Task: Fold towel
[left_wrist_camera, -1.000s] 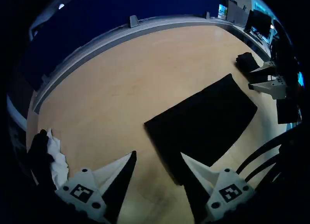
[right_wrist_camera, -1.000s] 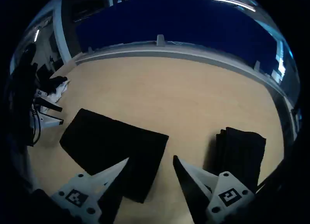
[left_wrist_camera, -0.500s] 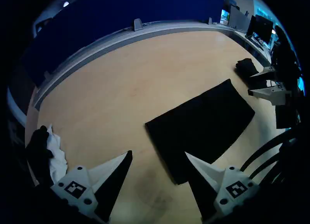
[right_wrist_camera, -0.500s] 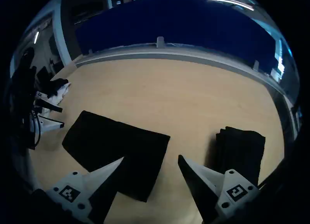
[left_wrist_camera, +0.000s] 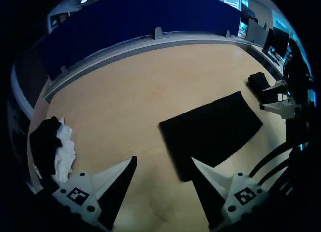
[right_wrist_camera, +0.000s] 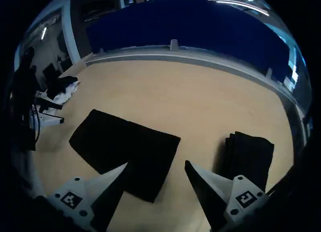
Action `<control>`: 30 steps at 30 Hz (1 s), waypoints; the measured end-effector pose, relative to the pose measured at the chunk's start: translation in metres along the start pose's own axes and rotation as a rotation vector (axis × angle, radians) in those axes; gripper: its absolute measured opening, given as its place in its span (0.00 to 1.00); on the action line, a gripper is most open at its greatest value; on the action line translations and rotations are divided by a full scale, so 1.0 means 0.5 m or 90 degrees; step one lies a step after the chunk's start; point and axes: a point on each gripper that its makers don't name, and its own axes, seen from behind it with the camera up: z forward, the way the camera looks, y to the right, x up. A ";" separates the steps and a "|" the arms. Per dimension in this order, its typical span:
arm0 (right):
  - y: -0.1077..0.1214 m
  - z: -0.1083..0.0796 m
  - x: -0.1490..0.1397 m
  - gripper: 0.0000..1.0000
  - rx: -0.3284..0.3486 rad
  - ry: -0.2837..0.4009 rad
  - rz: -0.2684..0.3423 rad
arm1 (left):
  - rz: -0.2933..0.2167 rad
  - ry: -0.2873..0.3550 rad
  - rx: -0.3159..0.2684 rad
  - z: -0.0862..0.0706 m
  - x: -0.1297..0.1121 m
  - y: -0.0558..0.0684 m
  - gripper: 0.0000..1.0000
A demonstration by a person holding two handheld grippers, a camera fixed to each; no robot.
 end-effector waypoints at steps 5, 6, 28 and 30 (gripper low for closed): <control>-0.006 -0.012 -0.010 1.00 0.014 -0.007 -0.021 | -0.028 0.011 0.019 -0.034 -0.025 -0.009 0.90; -0.008 -0.013 -0.012 1.00 0.017 -0.009 -0.026 | -0.034 0.013 0.023 -0.041 -0.031 -0.010 0.90; -0.053 -0.029 -0.122 1.00 0.098 -0.108 -0.186 | -0.171 0.018 0.108 -0.189 -0.213 -0.049 0.90; -0.052 -0.030 -0.132 1.00 0.101 -0.118 -0.197 | -0.180 0.015 0.112 -0.198 -0.227 -0.049 0.90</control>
